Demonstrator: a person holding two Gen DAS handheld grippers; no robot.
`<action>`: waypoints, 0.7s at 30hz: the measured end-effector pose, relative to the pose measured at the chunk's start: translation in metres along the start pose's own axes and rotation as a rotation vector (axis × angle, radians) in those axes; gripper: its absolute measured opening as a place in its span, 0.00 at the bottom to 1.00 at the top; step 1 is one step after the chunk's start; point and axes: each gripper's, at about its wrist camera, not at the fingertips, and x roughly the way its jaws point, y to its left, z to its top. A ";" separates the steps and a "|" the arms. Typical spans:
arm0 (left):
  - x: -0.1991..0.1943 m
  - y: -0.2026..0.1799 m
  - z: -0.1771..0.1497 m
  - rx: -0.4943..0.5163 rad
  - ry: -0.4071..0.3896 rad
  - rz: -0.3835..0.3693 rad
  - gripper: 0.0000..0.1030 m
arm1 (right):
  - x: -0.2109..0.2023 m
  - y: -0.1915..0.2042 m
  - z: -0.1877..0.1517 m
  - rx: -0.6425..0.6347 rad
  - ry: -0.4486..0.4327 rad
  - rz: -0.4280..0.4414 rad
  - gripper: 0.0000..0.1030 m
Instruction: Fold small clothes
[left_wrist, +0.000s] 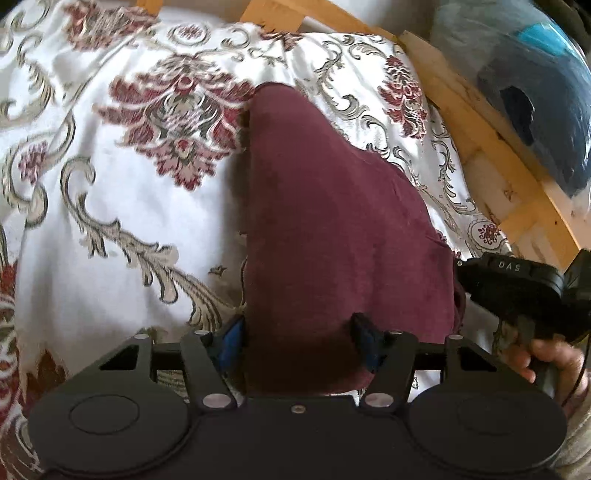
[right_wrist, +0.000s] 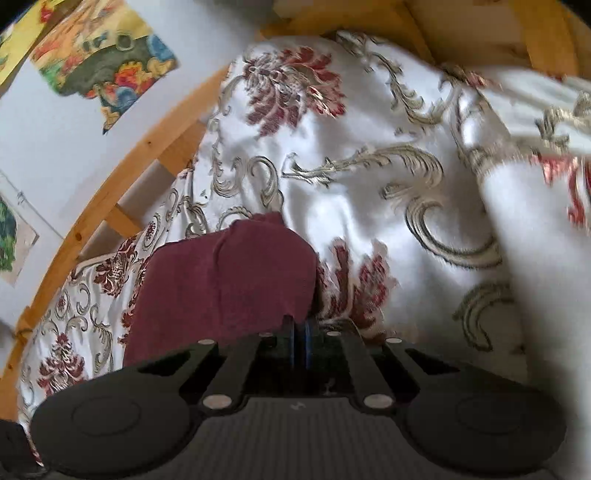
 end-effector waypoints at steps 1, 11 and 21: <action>0.001 0.001 0.000 -0.004 0.000 0.000 0.64 | -0.001 0.002 0.000 -0.013 -0.001 -0.003 0.07; 0.002 0.010 0.004 -0.052 0.027 -0.012 0.73 | -0.016 0.024 -0.007 -0.175 -0.097 -0.013 0.44; 0.002 0.009 0.005 -0.039 0.039 -0.007 0.77 | 0.000 0.050 -0.023 -0.447 -0.024 -0.200 0.63</action>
